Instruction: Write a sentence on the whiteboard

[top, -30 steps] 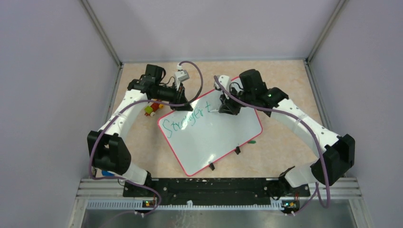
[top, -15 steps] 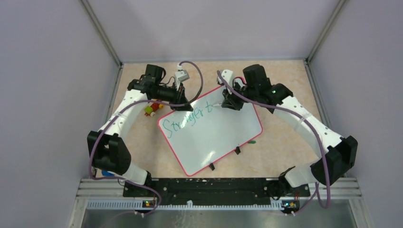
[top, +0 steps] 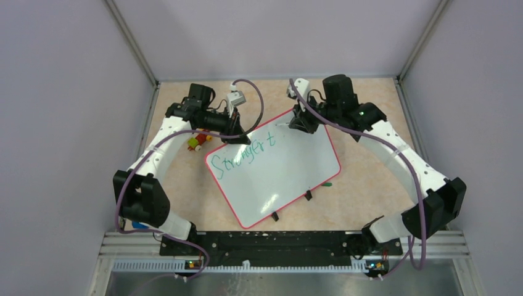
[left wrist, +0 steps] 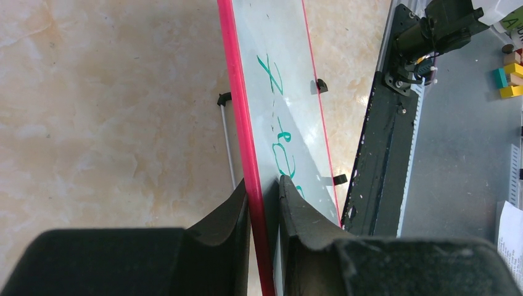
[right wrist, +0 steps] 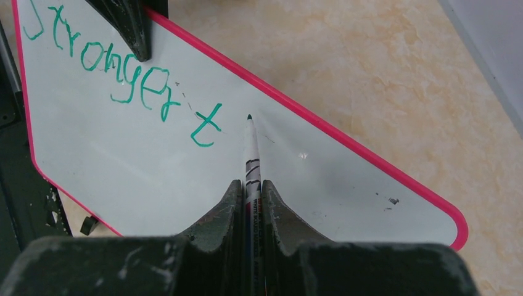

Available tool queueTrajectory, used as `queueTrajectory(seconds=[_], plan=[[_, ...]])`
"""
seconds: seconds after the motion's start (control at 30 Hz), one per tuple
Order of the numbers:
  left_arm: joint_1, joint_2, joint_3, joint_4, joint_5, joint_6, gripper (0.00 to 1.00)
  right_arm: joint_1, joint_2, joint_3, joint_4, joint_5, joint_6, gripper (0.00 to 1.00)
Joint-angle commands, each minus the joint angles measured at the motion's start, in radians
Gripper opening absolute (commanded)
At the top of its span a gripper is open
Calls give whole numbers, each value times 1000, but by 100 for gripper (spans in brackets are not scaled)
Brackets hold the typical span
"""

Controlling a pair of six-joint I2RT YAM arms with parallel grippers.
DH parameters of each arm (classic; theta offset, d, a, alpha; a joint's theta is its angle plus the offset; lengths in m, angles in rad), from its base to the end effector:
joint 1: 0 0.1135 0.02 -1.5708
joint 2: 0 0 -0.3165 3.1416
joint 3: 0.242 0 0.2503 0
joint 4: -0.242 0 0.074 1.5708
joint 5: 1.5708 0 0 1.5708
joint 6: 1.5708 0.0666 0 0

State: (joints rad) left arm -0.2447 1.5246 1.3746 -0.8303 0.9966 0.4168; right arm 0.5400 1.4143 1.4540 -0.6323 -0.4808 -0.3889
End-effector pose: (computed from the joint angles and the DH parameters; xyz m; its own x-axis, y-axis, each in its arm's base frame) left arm 0.2930 -0.1308 0.3611 -0.5000 0.3515 -0.7915 0.8613 0.2968 -0.4123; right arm 0.2599 0.1917 0.4214 -0.1457 -0.4793 -0.8655 -0.9079 0.4123 -0.0755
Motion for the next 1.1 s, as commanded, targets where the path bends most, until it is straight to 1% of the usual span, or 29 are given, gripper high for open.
queueTrajectory(seconds=[0.0, 0.33, 0.87, 1.07], plan=[[-38, -11, -5, 24, -30, 71, 0, -6, 24, 42, 49, -18, 12, 0], [-39, -12, -10, 23, -36, 76, 0, -5, 55, 16, 71, -8, 10, 0], [-39, -15, -13, 25, -37, 75, 0, 2, -62, -207, 85, -36, 24, 0], [-40, -16, -13, 25, -38, 74, 0, 7, -62, -200, 98, -27, 33, 0]])
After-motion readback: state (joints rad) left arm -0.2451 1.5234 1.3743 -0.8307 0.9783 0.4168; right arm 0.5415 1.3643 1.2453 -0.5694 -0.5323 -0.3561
